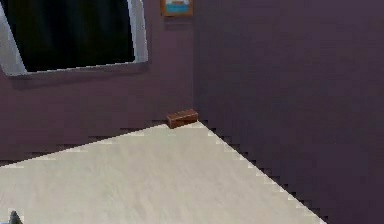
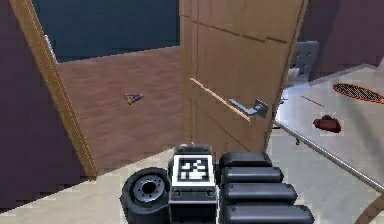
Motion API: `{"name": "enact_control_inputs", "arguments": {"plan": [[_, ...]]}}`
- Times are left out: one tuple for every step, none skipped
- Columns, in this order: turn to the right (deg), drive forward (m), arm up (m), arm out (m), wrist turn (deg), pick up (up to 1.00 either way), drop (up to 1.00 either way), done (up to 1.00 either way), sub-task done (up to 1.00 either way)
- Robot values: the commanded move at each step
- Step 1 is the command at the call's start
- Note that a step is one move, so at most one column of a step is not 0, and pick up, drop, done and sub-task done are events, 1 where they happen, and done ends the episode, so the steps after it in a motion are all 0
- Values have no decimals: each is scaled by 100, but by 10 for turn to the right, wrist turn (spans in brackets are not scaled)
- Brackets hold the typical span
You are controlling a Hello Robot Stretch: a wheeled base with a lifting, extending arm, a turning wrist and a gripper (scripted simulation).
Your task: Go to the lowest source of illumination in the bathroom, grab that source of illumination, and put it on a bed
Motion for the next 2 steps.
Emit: {"name": "enact_control_inputs", "arguments": {"plan": [[-120,0,0,0,0,0,0,0,0],[0,30,0,0,0,0,0,0,0]]}}
